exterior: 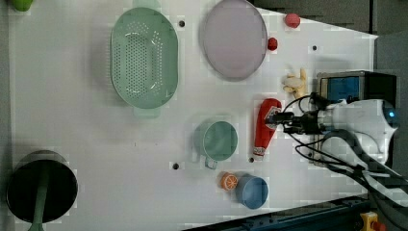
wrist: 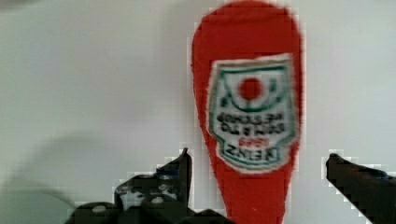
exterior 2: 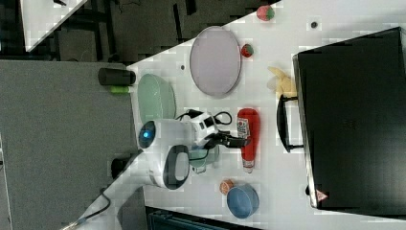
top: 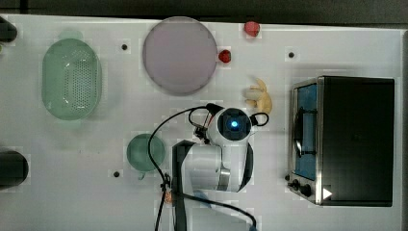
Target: Pick ketchup from plate and place it on table.
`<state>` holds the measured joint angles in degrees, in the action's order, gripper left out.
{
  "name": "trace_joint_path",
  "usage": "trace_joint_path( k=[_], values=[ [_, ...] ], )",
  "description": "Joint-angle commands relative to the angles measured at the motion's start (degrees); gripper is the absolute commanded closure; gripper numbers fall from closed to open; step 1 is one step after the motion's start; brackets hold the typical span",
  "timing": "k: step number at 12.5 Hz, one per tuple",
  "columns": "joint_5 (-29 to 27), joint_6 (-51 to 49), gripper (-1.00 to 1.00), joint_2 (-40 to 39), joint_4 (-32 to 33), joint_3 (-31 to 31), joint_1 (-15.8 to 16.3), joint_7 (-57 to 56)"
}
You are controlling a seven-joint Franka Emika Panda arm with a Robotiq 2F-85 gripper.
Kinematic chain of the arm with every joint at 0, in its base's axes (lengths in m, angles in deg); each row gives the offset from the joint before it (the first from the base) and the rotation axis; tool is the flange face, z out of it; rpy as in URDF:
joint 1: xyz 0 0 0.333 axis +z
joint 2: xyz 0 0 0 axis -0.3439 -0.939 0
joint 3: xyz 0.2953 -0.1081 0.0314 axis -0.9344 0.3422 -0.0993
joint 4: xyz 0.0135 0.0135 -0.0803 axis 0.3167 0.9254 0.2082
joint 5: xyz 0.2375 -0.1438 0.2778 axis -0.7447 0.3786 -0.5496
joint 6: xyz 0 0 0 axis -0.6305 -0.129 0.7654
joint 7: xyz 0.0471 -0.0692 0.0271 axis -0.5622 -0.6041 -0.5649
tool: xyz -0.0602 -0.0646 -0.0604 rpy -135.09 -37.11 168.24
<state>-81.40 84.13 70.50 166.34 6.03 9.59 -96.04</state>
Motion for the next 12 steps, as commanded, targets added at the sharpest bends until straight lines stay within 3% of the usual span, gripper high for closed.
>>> trace_joint_path(
  k=[1,5,9,12],
  values=[
    [-0.28,-5.74,-1.0,9.23,-7.82,-1.24,0.23,13.47],
    [-0.28,-25.09,-1.0,14.96,-20.58,-2.1,0.24,30.22],
    [-0.15,-43.86,-1.0,15.35,-34.64,-2.04,0.21,30.69],
    [-0.09,-49.01,-1.0,15.38,-37.96,-1.85,0.22,30.69]
  ],
)
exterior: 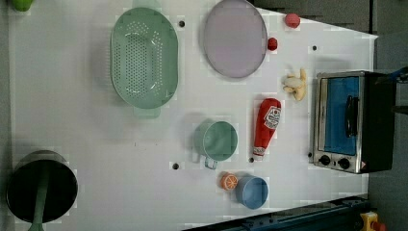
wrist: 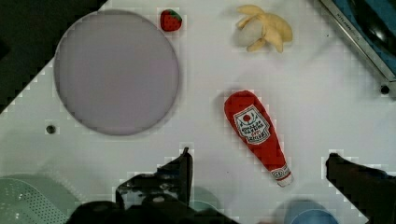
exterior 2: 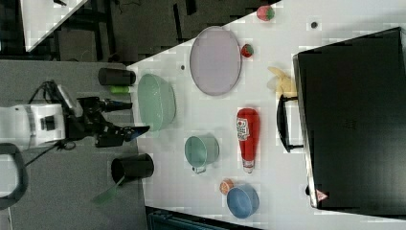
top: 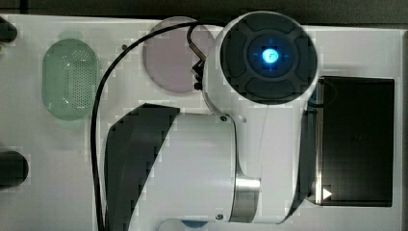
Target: Pick ketchup from plate and place it on table.
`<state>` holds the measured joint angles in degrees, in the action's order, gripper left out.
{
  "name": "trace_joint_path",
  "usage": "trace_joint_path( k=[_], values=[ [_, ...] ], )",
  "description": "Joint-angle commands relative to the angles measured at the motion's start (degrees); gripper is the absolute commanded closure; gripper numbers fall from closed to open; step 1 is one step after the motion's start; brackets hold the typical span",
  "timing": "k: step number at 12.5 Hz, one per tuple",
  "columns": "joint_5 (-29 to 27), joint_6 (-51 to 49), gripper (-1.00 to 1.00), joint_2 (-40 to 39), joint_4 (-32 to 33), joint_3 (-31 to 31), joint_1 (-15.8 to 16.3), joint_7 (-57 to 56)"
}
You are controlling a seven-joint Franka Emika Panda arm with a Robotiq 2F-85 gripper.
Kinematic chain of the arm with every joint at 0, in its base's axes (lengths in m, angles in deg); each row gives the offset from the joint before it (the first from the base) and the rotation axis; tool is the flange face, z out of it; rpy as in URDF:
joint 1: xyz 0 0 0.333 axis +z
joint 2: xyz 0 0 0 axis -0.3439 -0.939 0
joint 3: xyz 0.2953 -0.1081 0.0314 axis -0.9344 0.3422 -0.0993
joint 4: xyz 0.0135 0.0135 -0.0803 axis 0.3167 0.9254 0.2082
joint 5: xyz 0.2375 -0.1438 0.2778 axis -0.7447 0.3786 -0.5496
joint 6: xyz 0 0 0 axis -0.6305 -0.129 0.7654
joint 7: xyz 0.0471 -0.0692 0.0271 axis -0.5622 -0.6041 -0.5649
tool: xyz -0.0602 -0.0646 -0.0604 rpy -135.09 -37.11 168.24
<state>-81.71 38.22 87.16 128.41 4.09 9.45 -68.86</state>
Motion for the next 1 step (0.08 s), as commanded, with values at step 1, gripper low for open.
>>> trace_joint_path(
  k=[1],
  values=[
    [0.22,-2.97,-1.0,-1.31,0.0,0.23,0.35,3.5]
  ],
)
